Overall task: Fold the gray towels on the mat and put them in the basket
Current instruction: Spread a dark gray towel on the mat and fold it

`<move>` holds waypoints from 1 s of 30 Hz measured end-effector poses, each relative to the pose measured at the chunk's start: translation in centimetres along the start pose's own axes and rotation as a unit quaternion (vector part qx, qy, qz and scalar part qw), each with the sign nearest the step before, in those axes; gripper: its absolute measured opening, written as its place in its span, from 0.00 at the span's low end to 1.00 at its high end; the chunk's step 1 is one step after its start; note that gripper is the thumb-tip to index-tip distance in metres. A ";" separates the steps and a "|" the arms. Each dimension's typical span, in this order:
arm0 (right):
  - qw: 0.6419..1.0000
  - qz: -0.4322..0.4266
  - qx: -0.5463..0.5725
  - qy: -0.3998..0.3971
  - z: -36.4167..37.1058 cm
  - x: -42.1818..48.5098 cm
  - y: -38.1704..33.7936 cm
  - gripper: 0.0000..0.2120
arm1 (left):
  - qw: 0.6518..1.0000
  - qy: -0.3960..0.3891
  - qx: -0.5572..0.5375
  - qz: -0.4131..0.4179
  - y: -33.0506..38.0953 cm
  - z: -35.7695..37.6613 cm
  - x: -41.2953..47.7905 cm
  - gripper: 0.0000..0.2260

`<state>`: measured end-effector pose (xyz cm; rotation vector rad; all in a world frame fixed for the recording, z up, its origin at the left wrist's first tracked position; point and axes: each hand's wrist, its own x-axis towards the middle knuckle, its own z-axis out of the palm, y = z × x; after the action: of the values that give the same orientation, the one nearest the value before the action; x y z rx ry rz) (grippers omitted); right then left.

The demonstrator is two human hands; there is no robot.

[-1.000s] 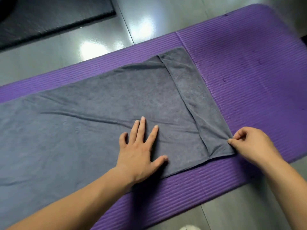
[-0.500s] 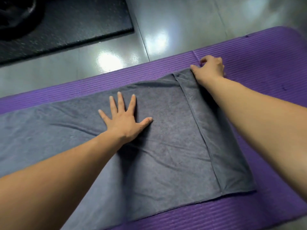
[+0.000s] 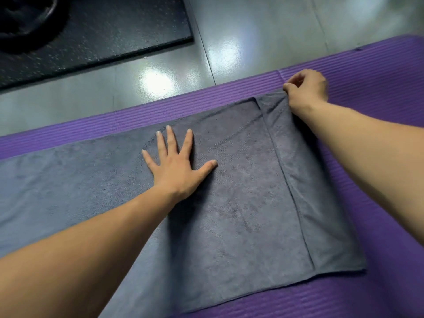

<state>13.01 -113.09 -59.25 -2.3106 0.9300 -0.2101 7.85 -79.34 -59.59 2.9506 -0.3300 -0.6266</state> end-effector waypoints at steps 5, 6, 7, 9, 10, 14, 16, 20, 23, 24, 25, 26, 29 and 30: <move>0.993 -0.077 -0.086 0.026 0.4 -4.0 -1.6 0.14 | 1.000 -0.026 0.003 -0.016 0.1 -0.1 0.6 0.49; 0.985 -0.122 -0.121 0.005 0.7 -5.8 -1.8 0.18 | 0.999 -0.033 0.001 -0.017 0.0 -0.2 0.6 0.49; 0.974 -0.159 -0.157 -0.036 1.1 -7.5 -1.8 0.22 | 0.999 -0.039 0.000 -0.017 0.0 -0.3 0.8 0.49; 0.935 -0.200 -0.253 -0.149 2.1 -10.3 -0.9 0.30 | 0.998 -0.054 -0.005 -0.014 0.0 -0.5 0.9 0.49; 0.913 -0.208 -0.300 -0.184 2.4 -10.9 -0.4 0.33 | 0.998 -0.063 -0.013 -0.011 0.0 -0.7 1.0 0.48; 0.887 -0.193 -0.344 -0.238 2.1 -10.1 -0.7 0.36 | 0.990 -0.104 -0.092 0.008 -0.9 -2.7 0.7 0.42; 0.877 -0.189 -0.366 -0.247 1.5 -9.9 -1.3 0.37 | 0.989 -0.097 -0.106 0.028 -2.1 -4.4 0.6 0.37; 0.855 -0.279 -0.389 -0.201 1.5 -14.3 -4.7 0.32 | 0.981 -0.041 -0.186 0.035 -9.0 -8.7 -0.3 0.28; 0.818 -0.382 -0.358 -0.241 3.3 -20.4 -10.1 0.25 | 0.990 -0.045 -0.132 0.034 -16.7 -11.6 -3.1 0.18; 0.802 -0.405 -0.347 -0.270 4.2 -22.5 -12.4 0.21 | 0.993 -0.046 -0.104 0.029 -19.5 -12.4 -4.4 0.14; 0.787 -0.422 -0.336 -0.301 5.3 -24.5 -14.7 0.19 | 0.995 -0.044 -0.085 0.023 -22.3 -13.0 -5.7 0.10; 0.773 -0.432 -0.325 -0.333 6.7 -26.5 -17.0 0.17 | 0.996 -0.042 -0.078 0.013 -25.1 -13.5 -7.0 0.08; 0.731 -0.457 -0.296 -0.411 11.3 -32.2 -23.7 0.18 | 0.993 -0.015 -0.107 -0.048 -33.7 -13.3 -11.4 0.05; 0.719 -0.467 -0.291 -0.424 13.0 -34.0 -25.7 0.18 | 0.989 0.000 -0.126 -0.076 -36.5 -12.7 -13.0 0.04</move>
<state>7.28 -69.63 -51.02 -2.7492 -0.7937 0.8063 8.39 -40.17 -48.38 2.7486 -0.0223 -0.6348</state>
